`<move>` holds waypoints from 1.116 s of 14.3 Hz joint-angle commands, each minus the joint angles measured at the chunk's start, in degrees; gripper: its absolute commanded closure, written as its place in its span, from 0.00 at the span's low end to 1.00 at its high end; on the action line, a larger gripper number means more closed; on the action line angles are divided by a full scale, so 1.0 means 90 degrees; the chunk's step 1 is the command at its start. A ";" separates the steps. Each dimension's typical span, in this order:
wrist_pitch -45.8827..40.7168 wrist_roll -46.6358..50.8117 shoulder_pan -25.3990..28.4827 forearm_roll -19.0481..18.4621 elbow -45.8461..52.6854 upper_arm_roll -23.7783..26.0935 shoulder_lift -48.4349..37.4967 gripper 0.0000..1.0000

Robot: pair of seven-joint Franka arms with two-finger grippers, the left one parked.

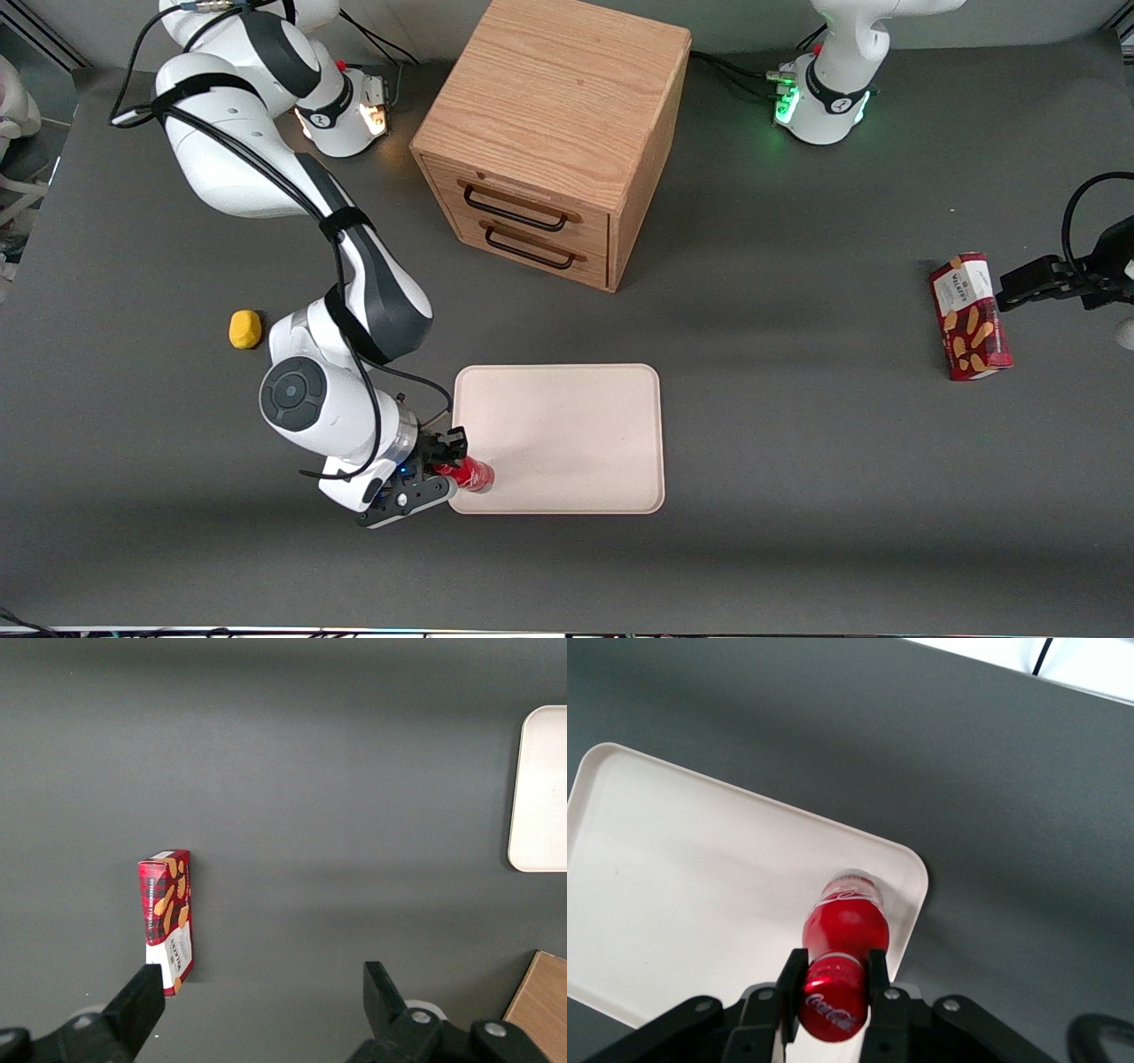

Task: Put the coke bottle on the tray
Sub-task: 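Lower the bottle onto the tray's edge and open the right gripper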

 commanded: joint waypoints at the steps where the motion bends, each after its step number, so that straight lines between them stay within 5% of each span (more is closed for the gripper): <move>1: 0.0240 0.0184 0.0009 -0.0104 -0.0156 0.0003 -0.0087 0.91; 5: 0.0476 0.0174 0.0000 -0.0133 -0.0293 -0.0026 -0.0078 0.72; 7: 0.0514 0.0174 -0.0010 -0.0123 -0.0303 -0.0065 -0.0068 0.42; 8: 0.0611 0.0184 -0.0010 -0.0114 -0.0303 -0.0065 -0.0068 0.14; 9: 0.0719 0.0184 -0.0010 -0.0104 -0.0322 -0.0065 -0.0068 0.00; 16: 0.0896 0.0223 -0.0049 -0.0065 -0.0488 -0.0075 -0.0243 0.00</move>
